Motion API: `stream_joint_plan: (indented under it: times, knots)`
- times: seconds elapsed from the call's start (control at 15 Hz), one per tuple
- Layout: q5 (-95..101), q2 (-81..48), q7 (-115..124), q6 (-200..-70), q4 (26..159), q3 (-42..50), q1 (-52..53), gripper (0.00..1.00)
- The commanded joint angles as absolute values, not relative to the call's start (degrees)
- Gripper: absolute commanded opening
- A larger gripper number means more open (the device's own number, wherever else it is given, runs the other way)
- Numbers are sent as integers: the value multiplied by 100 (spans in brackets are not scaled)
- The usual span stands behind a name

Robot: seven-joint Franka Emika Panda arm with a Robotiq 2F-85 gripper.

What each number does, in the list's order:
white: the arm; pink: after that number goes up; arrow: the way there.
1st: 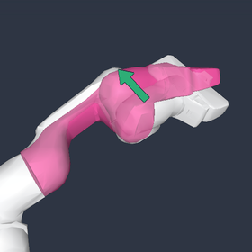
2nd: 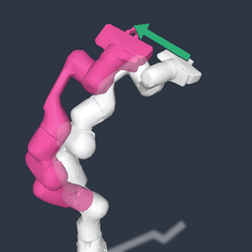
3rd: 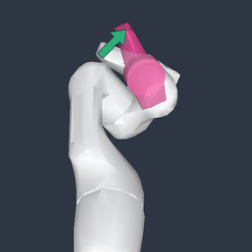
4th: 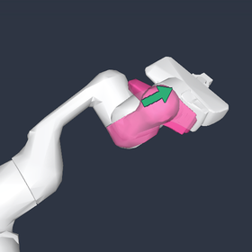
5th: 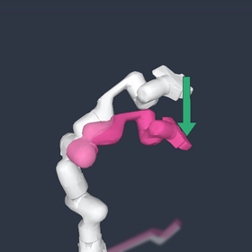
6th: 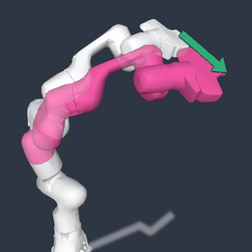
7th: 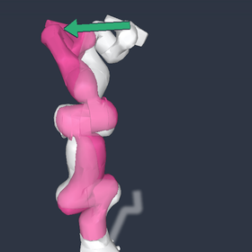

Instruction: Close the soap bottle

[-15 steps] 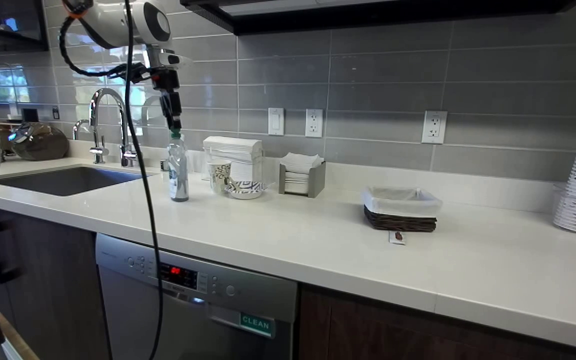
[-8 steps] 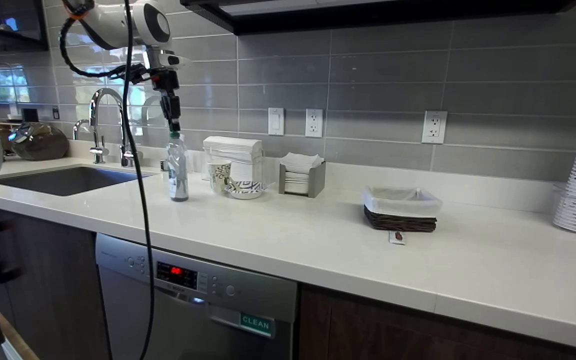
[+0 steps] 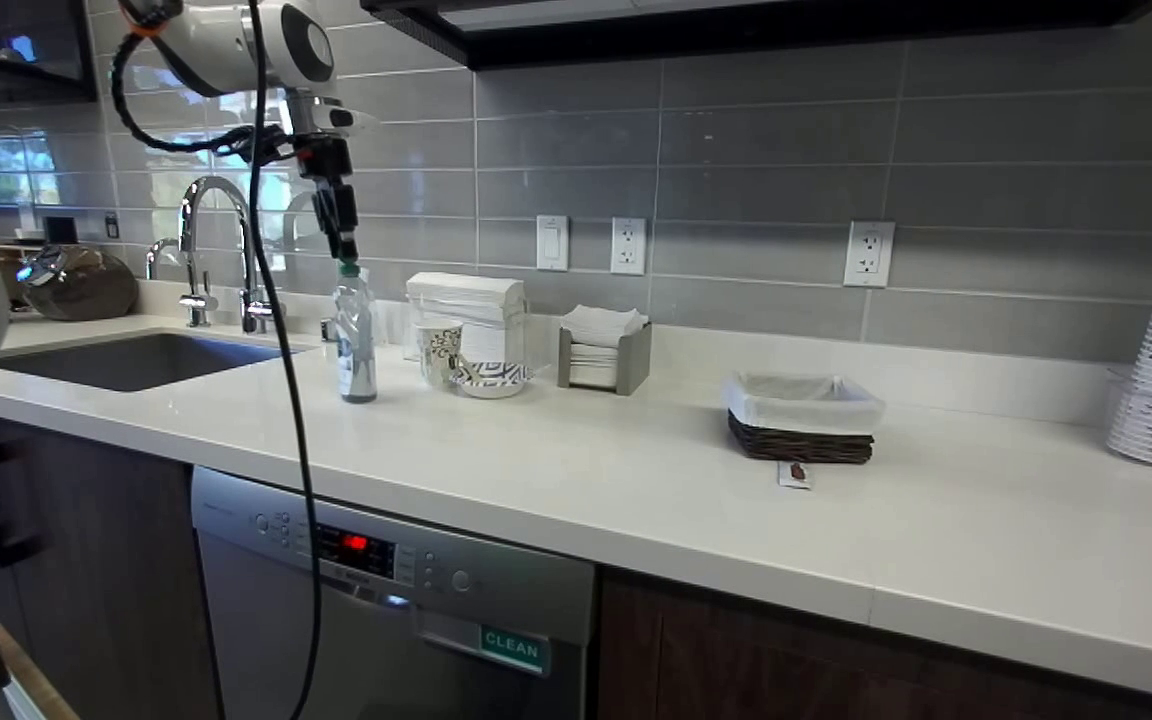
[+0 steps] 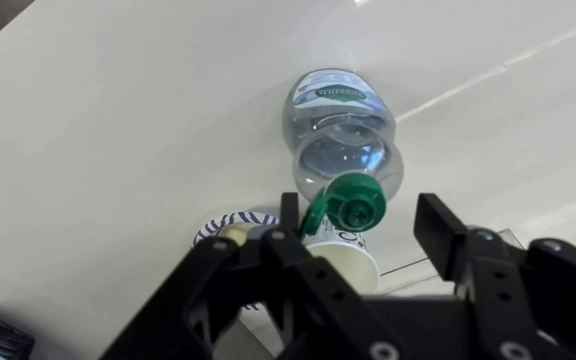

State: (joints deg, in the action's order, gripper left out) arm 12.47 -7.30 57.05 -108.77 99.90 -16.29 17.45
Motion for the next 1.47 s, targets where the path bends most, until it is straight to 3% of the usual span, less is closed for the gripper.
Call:
stream_joint_plan:
  times: [0.0, 0.33, 0.53, 0.93, 1.4]
  knots:
    - [1398, -812, 5675, -10825, 9873, -1559, 1853, 61]
    - [1503, -826, 5691, -10799, 9862, -1552, 1861, 51]
    - [1551, -834, 5690, -10828, 9863, -1558, 1870, 31]
    - [1614, -828, 5628, -10805, 9805, -1579, 1925, 42]
    - [1794, -875, 5573, -10629, 9726, -1577, 1986, 40]
